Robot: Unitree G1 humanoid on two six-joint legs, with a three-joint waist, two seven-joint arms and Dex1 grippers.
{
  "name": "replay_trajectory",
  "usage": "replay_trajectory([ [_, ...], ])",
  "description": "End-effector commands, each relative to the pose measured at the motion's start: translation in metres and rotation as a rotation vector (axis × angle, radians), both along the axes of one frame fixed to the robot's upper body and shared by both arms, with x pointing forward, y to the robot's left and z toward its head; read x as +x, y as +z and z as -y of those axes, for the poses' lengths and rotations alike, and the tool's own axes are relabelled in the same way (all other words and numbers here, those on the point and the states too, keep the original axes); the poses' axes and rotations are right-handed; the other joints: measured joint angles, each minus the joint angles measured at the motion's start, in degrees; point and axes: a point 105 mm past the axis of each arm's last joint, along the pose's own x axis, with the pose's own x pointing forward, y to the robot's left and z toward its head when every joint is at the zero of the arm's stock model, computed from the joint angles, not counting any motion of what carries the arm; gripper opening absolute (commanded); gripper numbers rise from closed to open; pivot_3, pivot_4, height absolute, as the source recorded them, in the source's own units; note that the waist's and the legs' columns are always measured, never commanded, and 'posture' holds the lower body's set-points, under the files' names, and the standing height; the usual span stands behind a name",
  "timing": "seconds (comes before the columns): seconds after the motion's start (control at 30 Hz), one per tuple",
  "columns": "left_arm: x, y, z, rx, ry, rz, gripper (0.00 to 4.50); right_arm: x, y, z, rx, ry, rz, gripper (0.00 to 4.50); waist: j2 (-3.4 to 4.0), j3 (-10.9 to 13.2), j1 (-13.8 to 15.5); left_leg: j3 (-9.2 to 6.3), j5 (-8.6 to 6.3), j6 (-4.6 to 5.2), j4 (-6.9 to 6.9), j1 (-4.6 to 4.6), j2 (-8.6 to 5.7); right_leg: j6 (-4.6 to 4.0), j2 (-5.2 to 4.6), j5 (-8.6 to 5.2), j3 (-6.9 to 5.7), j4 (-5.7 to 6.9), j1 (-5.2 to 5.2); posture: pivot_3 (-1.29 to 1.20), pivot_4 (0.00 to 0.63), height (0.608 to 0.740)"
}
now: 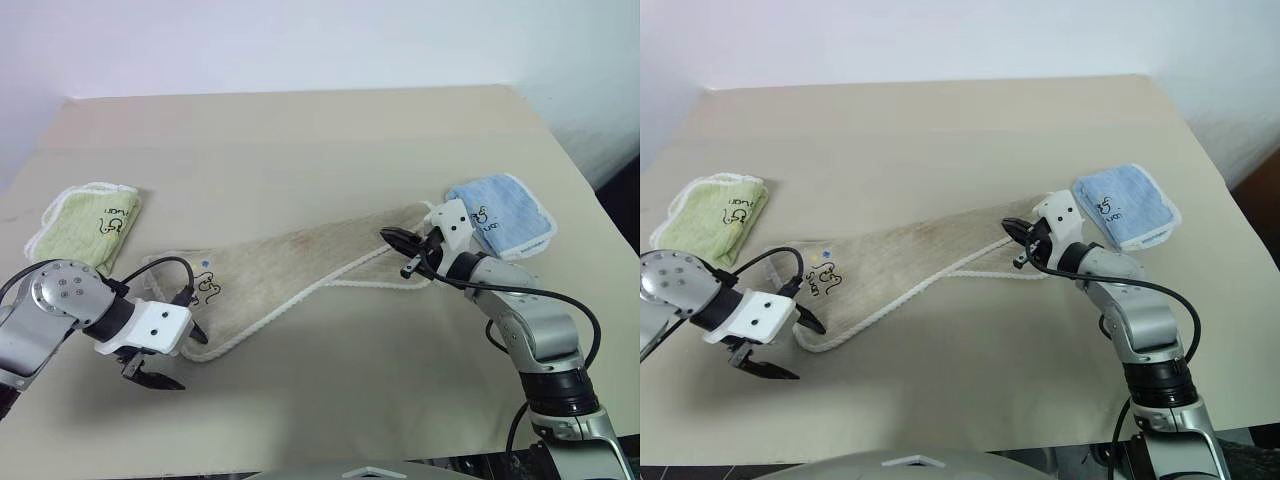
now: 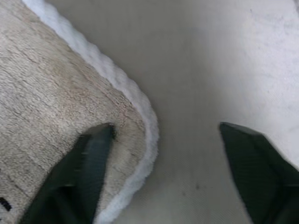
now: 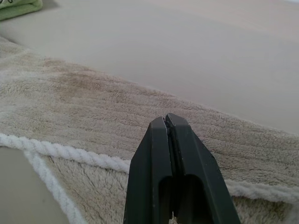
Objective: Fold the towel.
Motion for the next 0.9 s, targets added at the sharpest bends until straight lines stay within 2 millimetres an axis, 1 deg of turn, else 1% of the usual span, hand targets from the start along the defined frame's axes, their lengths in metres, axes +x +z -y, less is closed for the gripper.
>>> replay_trajectory([
  [0.03,0.01,0.0,-0.001,0.017,0.015,0.06,2.43,-0.004,0.013,-0.003,0.014,0.014,0.048,0.0,0.0,0.0,0.0,0.0,0.0,0.0,0.0,0.0,0.0,0.0,0.0,0.0,0.0,0.01,0.0,0.0,0.15,0.728],
  [0.2,0.023,0.003,0.0,-0.03,0.075,0.122,0.76,-0.005,0.014,-0.003,0.012,0.018,0.045,0.0,0.0,0.0,0.0,0.0,0.01,0.0,0.05,0.04,0.01,0.01,0.03,0.01,0.0,0.07,0.04,0.0,0.15,0.728],
  [0.27,0.032,0.009,0.0,-0.077,0.13,0.155,0.1,-0.005,0.014,-0.002,0.009,0.019,0.042,0.0,0.01,0.0,0.1,0.0,0.01,0.0,0.07,0.05,0.01,0.02,0.03,0.01,0.0,0.08,0.05,0.0,0.15,0.728],
  [0.3,0.036,0.014,0.001,-0.103,0.156,0.163,0.04,-0.005,0.014,-0.002,0.007,0.019,0.042,0.0,0.01,0.0,0.1,0.0,0.01,0.0,0.08,0.06,0.0,0.02,0.03,0.01,0.0,0.1,0.08,0.0,0.15,0.728],
  [0.47,0.048,0.034,0.003,-0.197,0.253,0.204,0.04,-0.001,0.015,0.004,-0.012,0.006,0.049,0.0,-0.01,0.0,0.0,-0.01,0.01,0.01,0.18,0.06,0.0,0.03,0.04,0.01,0.0,0.13,0.1,0.0,0.15,0.728],
  [0.57,0.048,0.041,0.004,-0.224,0.278,0.21,0.04,0.004,0.018,0.012,-0.048,-0.017,0.075,0.0,-0.01,0.0,-0.1,0.0,0.01,0.0,0.17,0.06,0.0,0.03,0.04,0.01,0.01,0.15,0.09,0.0,0.15,0.728],
  [0.63,0.046,0.041,0.005,-0.227,0.278,0.215,0.04,0.012,0.02,0.025,-0.16,-0.06,0.136,0.0,-0.01,0.0,-0.3,0.02,0.01,0.0,0.18,0.06,0.0,0.03,0.04,0.01,0.01,0.16,0.08,0.0,0.15,0.728],
  [0.7,0.043,0.041,0.007,-0.238,0.279,0.209,0.04,0.019,0.019,0.04,-0.351,-0.076,0.225,0.0,0.0,0.0,-0.4,0.05,0.01,0.0,0.18,0.06,0.0,0.03,0.04,0.01,0.04,0.15,0.08,0.0,0.15,0.728],
  [0.77,0.041,0.04,0.011,-0.247,0.281,0.205,0.04,0.023,0.018,0.051,-0.503,-0.063,0.293,0.0,-0.01,0.0,-0.4,0.09,0.01,0.0,0.18,0.07,-0.01,0.03,0.04,0.01,0.07,0.14,0.07,0.0,0.15,0.728],
  [0.9,0.041,0.039,0.015,-0.26,0.283,0.204,0.04,0.035,0.022,0.064,-0.63,-0.055,0.38,0.0,-0.02,0.0,-0.9,0.1,0.02,-0.01,0.18,0.09,0.01,0.03,0.05,0.01,0.06,0.17,0.09,0.0,0.15,0.728],
])
